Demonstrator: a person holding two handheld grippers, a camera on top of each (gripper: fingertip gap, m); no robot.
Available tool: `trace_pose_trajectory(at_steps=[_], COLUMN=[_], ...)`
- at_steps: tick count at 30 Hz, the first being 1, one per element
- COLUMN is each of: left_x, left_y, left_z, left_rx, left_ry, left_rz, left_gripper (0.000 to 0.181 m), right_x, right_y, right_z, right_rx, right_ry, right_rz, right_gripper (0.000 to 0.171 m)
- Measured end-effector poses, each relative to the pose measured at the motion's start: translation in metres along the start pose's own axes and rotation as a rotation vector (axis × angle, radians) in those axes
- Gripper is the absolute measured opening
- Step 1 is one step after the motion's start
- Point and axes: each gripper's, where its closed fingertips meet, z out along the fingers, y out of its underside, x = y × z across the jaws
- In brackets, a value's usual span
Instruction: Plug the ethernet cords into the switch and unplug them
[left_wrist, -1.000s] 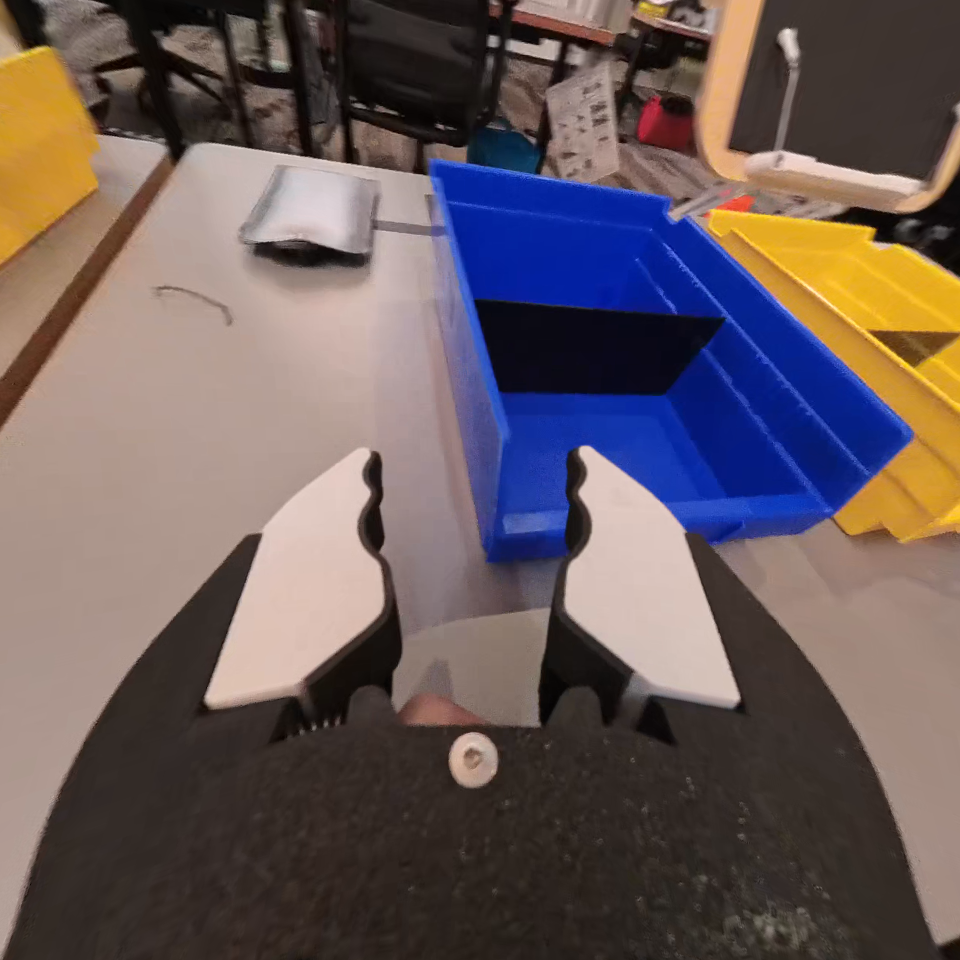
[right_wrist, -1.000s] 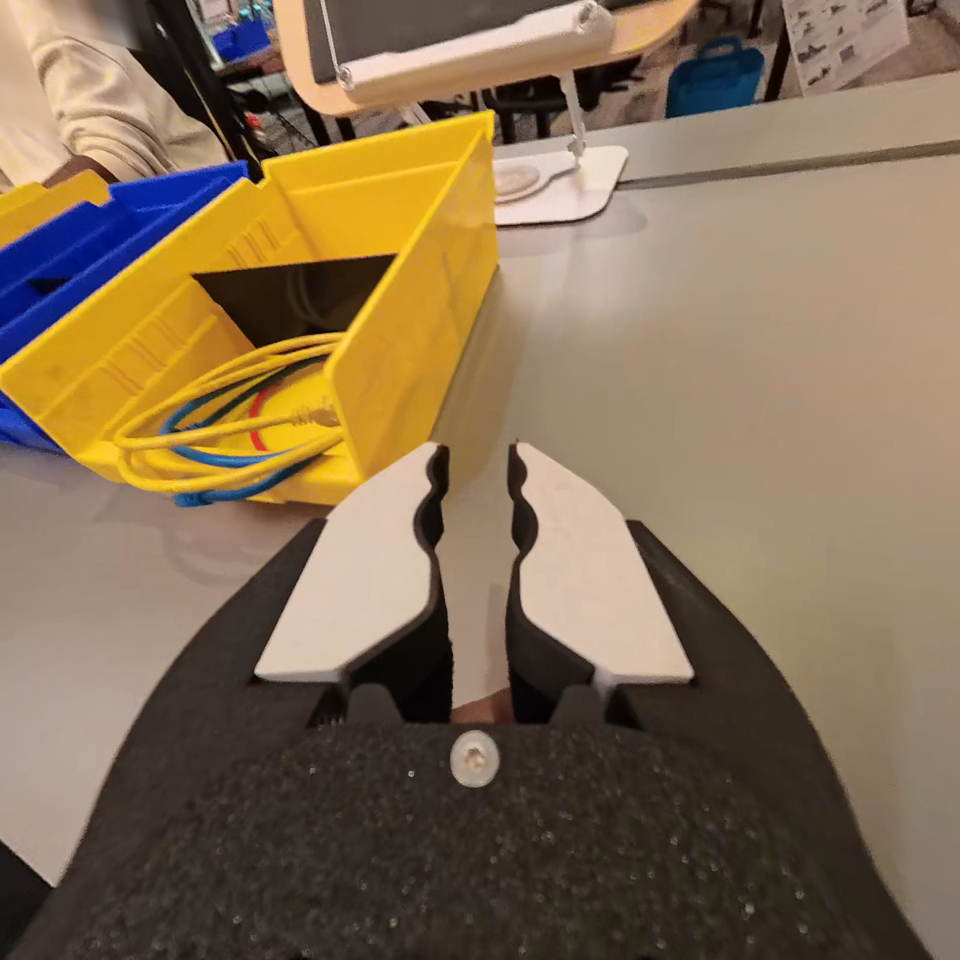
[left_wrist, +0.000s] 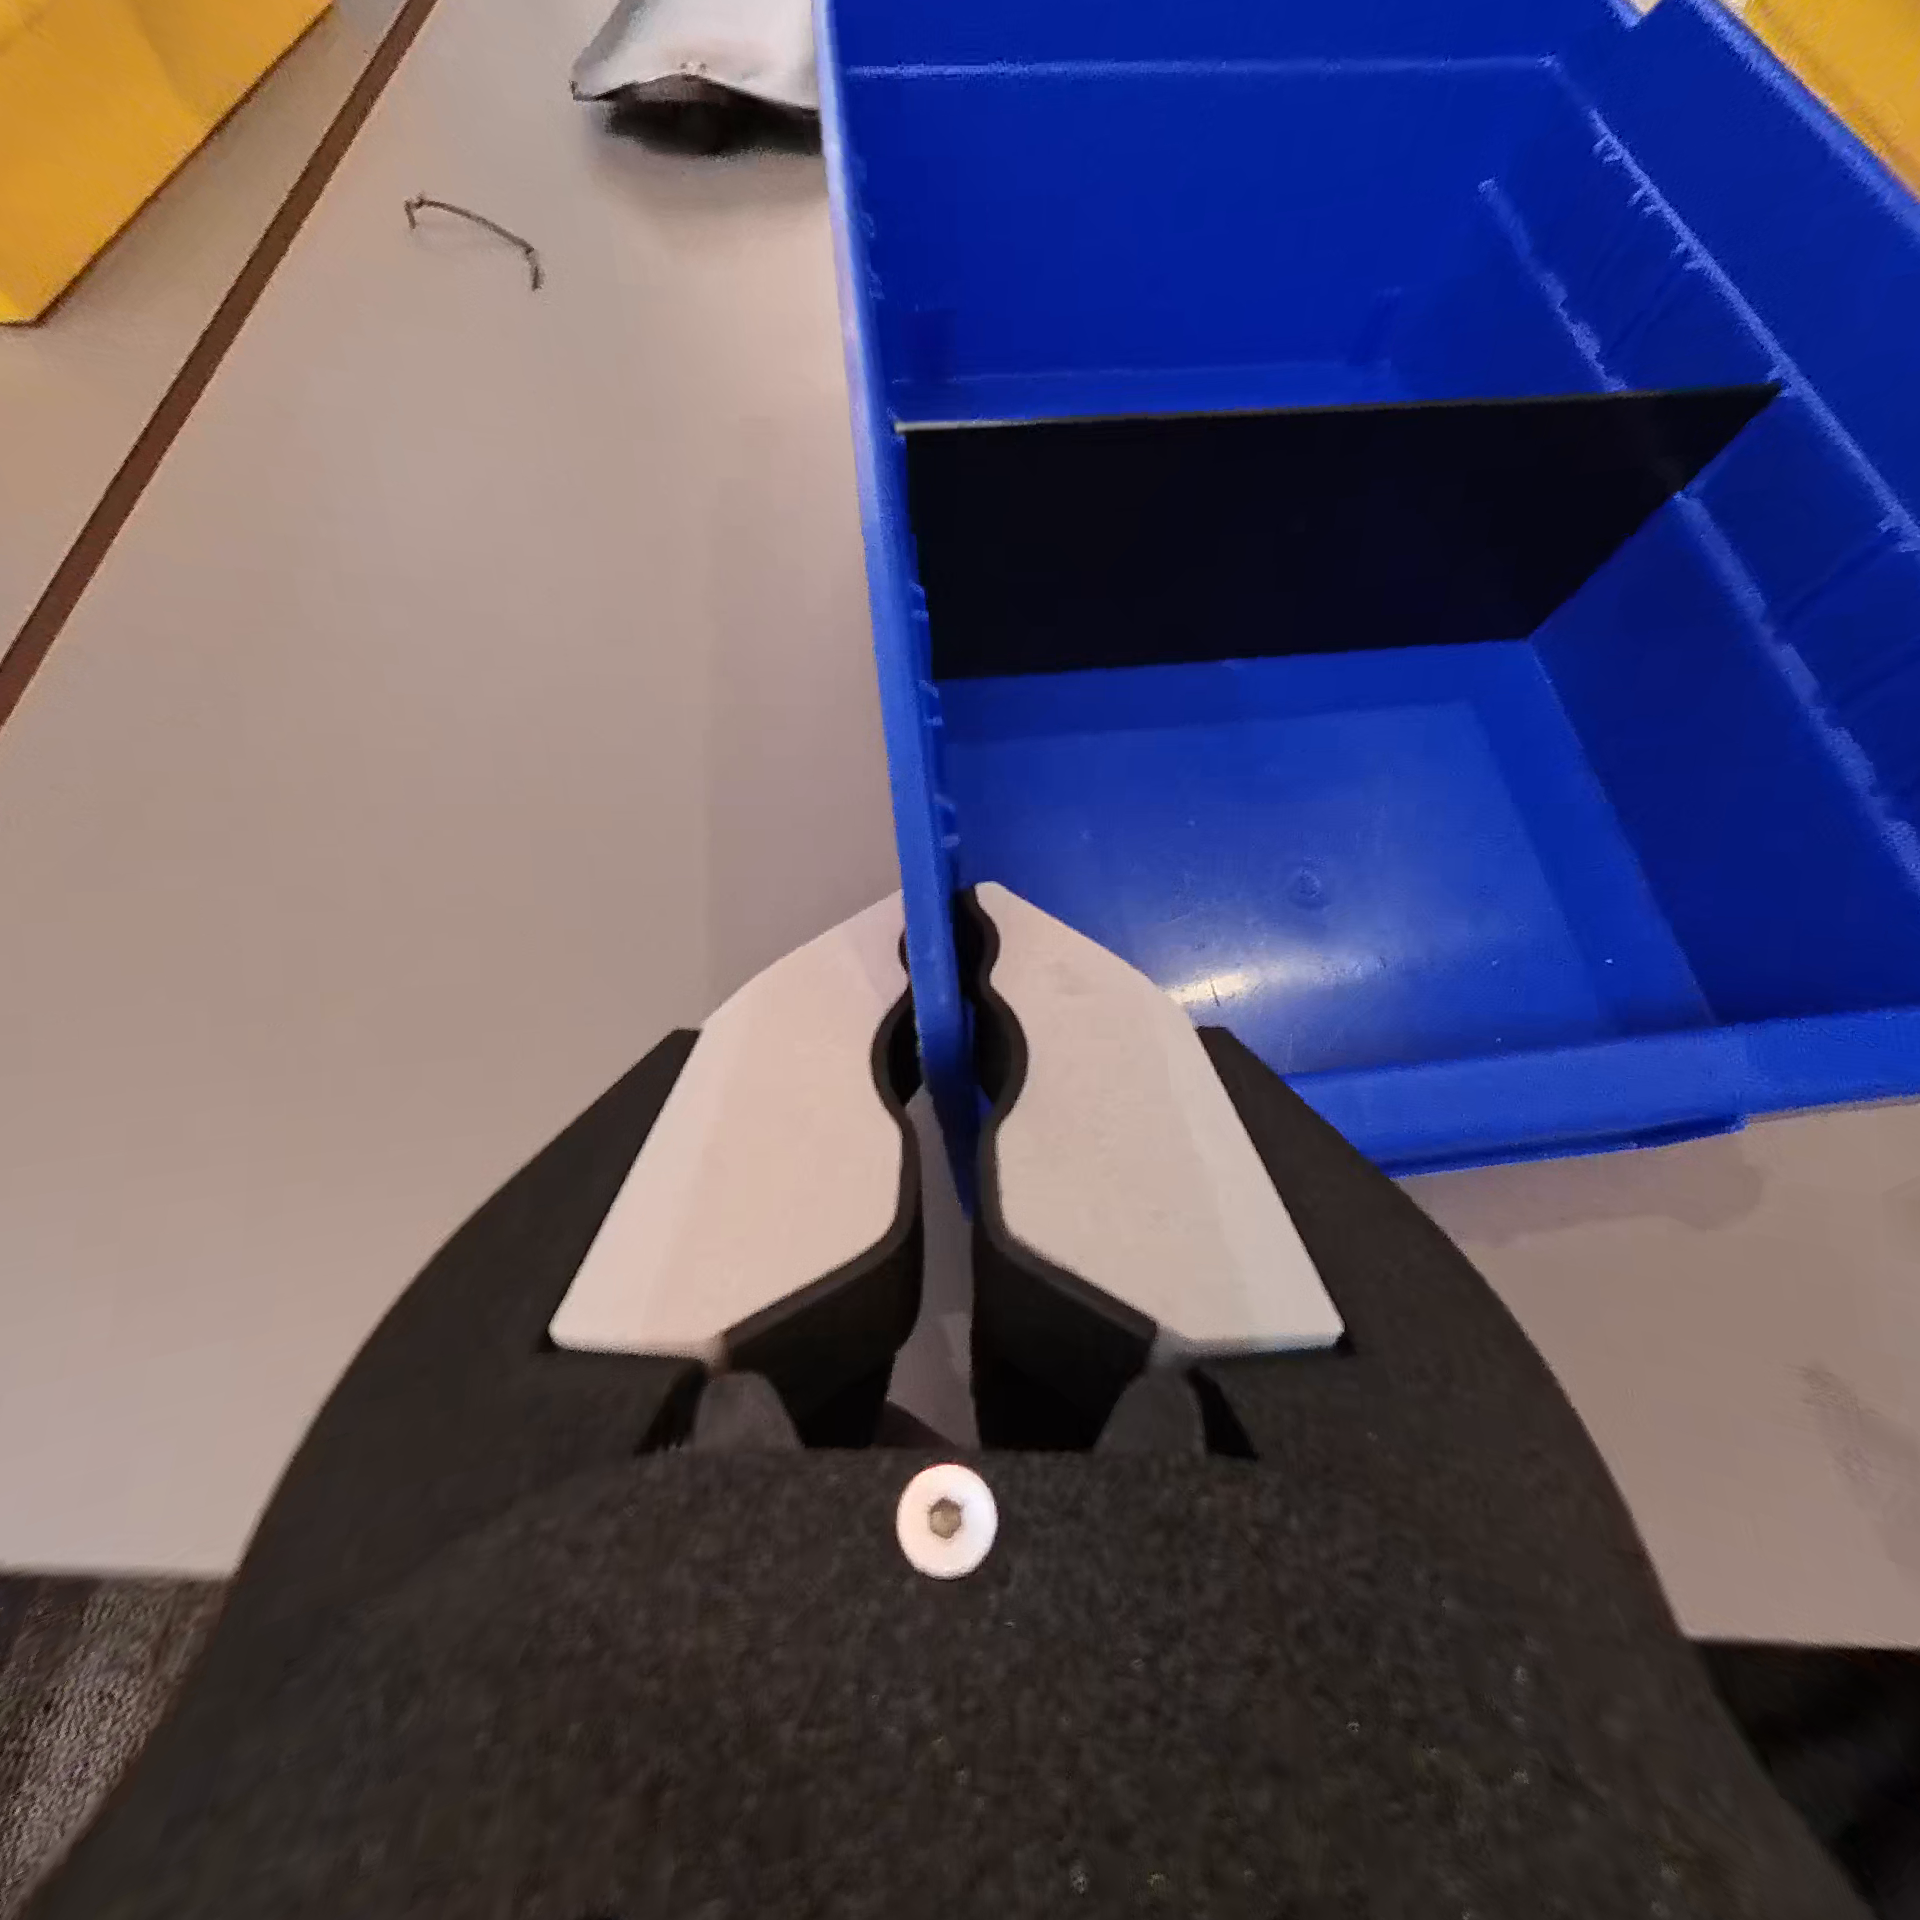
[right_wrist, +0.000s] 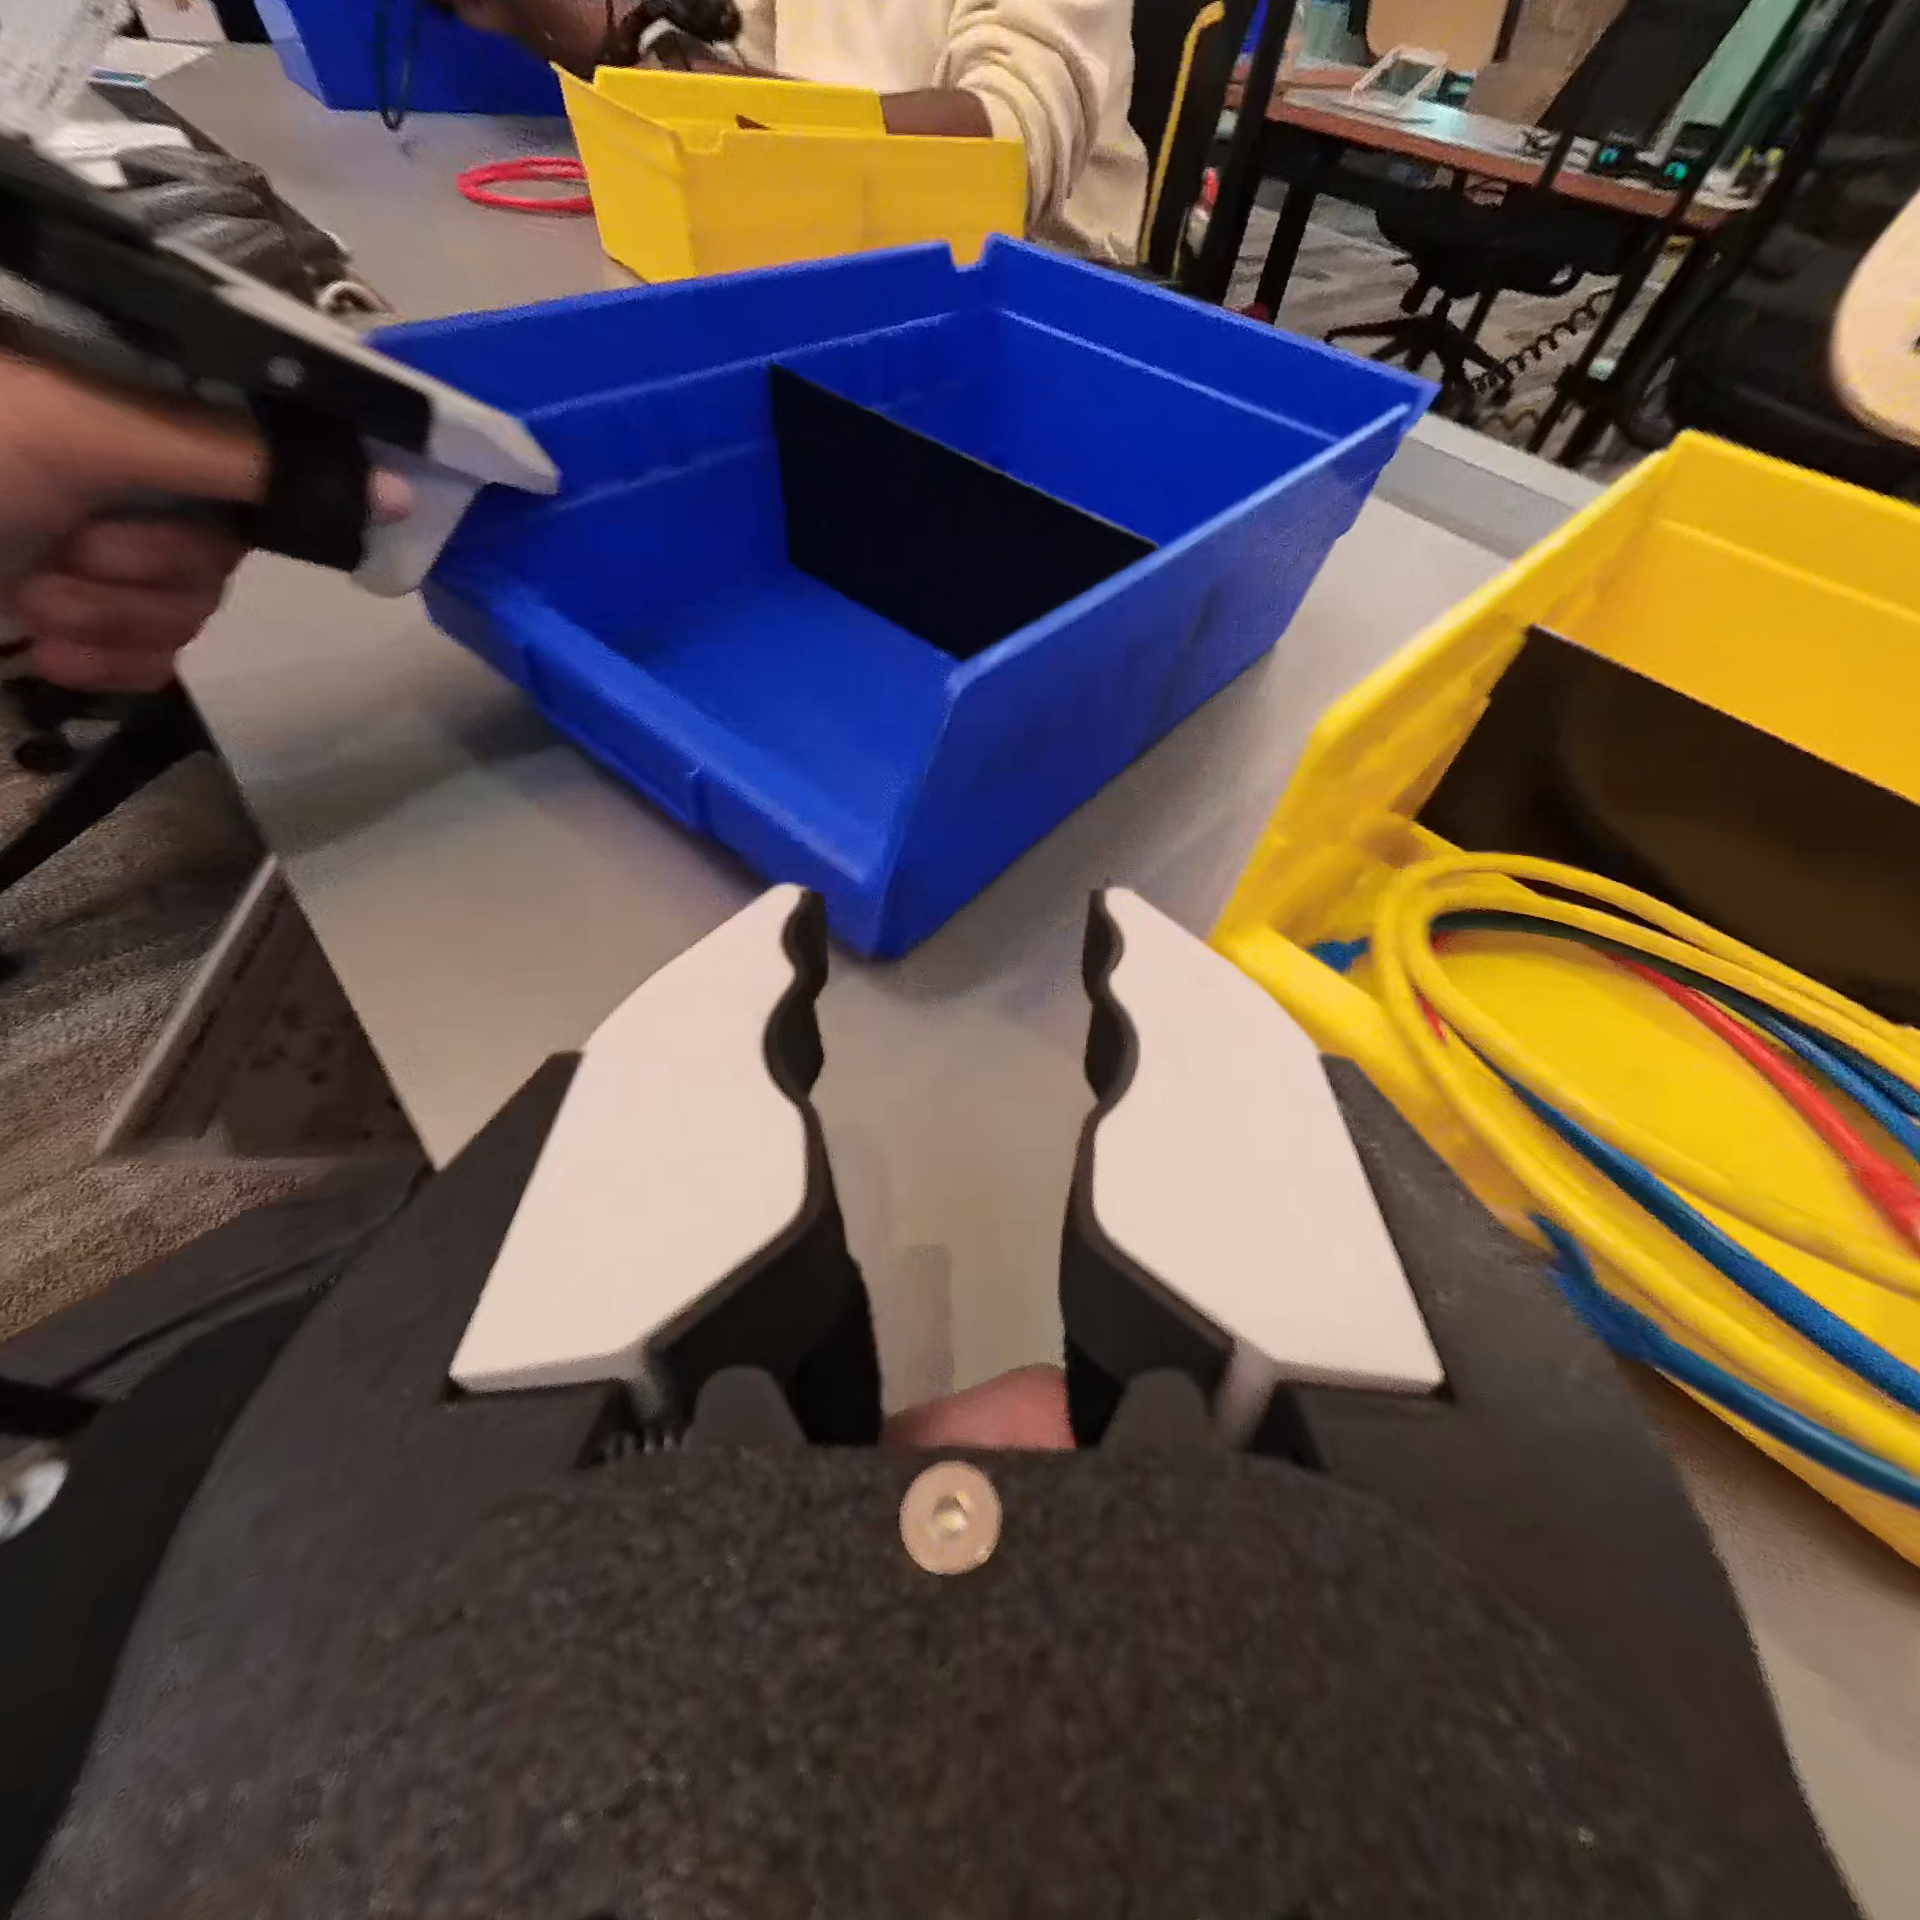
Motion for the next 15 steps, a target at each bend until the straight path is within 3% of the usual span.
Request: trace_pose_trajectory(at_steps=[4,6,7,11,15], left_x=[0.002,0.005,0.006,0.002,0.01], left_y=[0.018,0.028,0.032,0.047,0.041], left_z=[-0.023,-0.036,-0.043,-0.066,-0.091], left_rx=[-0.014,-0.006,-0.005,-0.001,0.086], left_ry=[-0.02,-0.041,-0.068,-0.156,-0.207], left_rz=[-0.006,-0.002,0.015,-0.01,-0.031], left_gripper=[0.003,0.004,0.004,0.004,0.004], right_x=[0.005,-0.011,-0.022,-0.019,-0.021], right_y=[-0.001,0.0,0.001,-0.002,-0.018], right_z=[0.046,0.061,0.065,0.057,0.041], right_rx=[-0.061,-0.092,-0.121,-0.182,-0.127], right_ry=[0.151,0.094,0.047,0.146,0.172], right_rz=[0.056,0.118,0.166,0.161,0.091], right_gripper=[0.063,0.06,0.046,0.007,0.006])
